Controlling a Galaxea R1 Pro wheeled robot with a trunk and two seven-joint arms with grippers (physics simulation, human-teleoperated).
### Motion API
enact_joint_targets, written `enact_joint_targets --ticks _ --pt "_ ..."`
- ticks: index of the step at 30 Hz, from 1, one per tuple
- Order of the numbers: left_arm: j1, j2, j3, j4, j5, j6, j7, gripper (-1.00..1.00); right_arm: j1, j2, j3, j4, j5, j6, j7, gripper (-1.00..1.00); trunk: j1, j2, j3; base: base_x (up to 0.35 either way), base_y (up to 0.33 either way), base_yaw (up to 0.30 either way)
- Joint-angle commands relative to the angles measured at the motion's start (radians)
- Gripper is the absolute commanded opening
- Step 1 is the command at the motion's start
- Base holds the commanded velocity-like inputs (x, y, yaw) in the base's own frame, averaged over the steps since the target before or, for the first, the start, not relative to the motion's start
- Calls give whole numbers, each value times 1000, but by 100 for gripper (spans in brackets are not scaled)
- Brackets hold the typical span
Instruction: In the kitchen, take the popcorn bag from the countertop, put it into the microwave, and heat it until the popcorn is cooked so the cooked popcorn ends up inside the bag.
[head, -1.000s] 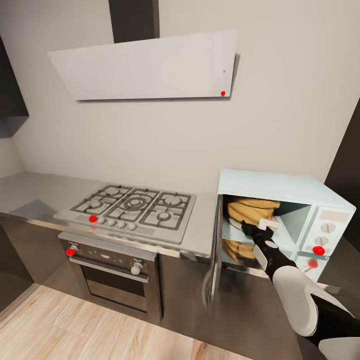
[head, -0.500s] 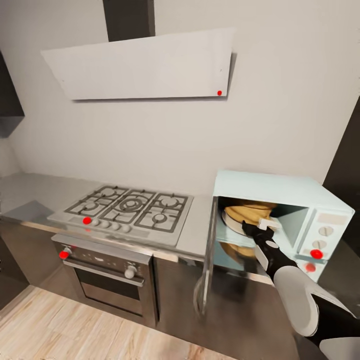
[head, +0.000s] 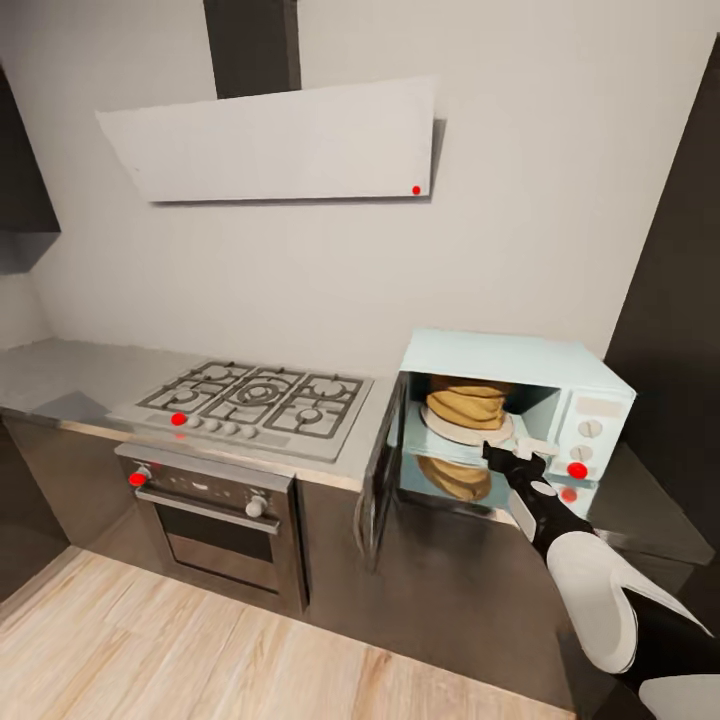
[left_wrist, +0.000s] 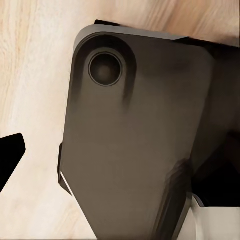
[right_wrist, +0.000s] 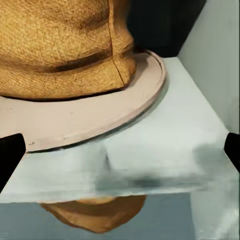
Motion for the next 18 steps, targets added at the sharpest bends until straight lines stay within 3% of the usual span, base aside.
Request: enact_joint_targets --ticks 1,4,7,10,13,18 --pt "0 0 2 -1 6 -2 1 100 -1 1 -4 1 11 -3 0 100 -1 -1 -1 -305 -126 0" --pt "0 0 1 -1 6 -2 0 100 -1 2 9 0 10 19 50 100 -1 -1 -1 -305 -126 0" --pt "0 0 1 -1 5 -3 0 100 -1 2 33 -44 7 117 187 100 -1 -1 -1 -305 -126 0" --pt "0 1 0 -2 4 -3 0 100 -1 -1 39 -103 24 285 448 100 -1 -1 -1 -272 -121 0" --pt "0 1 -1 -2 5 -3 0 100 -1 -12 41 -136 96 362 617 100 -1 -1 -1 -112 -57 0" --pt "0 1 1 -2 8 -3 0 100 -1 -11 41 -137 247 397 672 100 -1 -1 -1 -11 -6 0"
